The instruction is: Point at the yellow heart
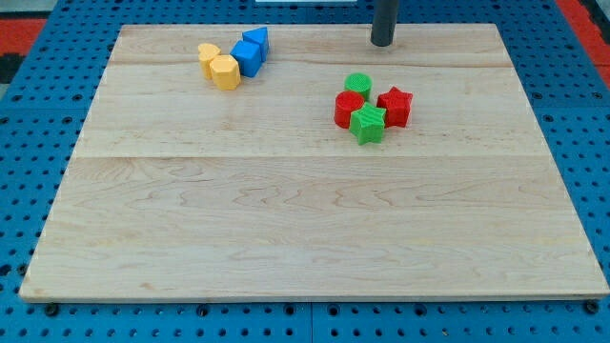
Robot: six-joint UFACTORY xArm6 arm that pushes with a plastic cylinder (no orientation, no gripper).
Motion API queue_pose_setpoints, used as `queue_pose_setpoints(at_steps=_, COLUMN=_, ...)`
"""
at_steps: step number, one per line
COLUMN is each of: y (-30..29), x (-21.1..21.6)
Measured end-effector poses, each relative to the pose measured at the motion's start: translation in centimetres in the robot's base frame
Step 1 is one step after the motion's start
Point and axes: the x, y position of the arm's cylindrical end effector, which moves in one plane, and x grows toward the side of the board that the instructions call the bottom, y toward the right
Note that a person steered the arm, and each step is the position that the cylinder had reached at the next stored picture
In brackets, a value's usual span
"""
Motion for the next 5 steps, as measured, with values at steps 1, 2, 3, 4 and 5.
queue_pose_setpoints(at_steps=1, y=0.0, x=0.0)
queue_pose_setpoints(at_steps=2, y=0.0, x=0.0)
queue_pose_setpoints(at_steps=3, y=-1.6, x=-1.2)
queue_pose_setpoints(at_steps=4, y=-7.0, x=-2.9)
queue_pose_setpoints(at_steps=5, y=-8.1, x=-3.0)
